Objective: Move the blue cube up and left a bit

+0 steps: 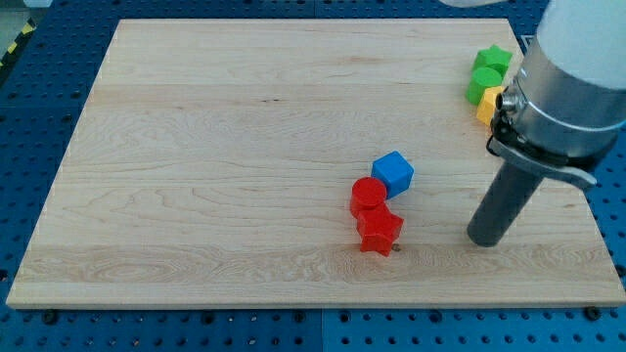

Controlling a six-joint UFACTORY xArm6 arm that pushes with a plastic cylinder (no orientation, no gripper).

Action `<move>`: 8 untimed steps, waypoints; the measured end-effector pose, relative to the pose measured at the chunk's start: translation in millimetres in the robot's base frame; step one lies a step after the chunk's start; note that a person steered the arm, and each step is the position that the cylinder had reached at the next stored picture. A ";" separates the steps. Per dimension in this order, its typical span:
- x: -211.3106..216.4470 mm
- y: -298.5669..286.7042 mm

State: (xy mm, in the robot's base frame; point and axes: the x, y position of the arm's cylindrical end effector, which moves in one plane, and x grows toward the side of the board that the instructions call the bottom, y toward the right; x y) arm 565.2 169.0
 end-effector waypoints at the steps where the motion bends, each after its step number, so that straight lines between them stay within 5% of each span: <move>1: 1.3 -0.1; 3: 15.9 -0.4; 6: -57.2 -54.2; 8: -64.6 -61.4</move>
State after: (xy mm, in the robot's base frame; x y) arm 500.6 107.6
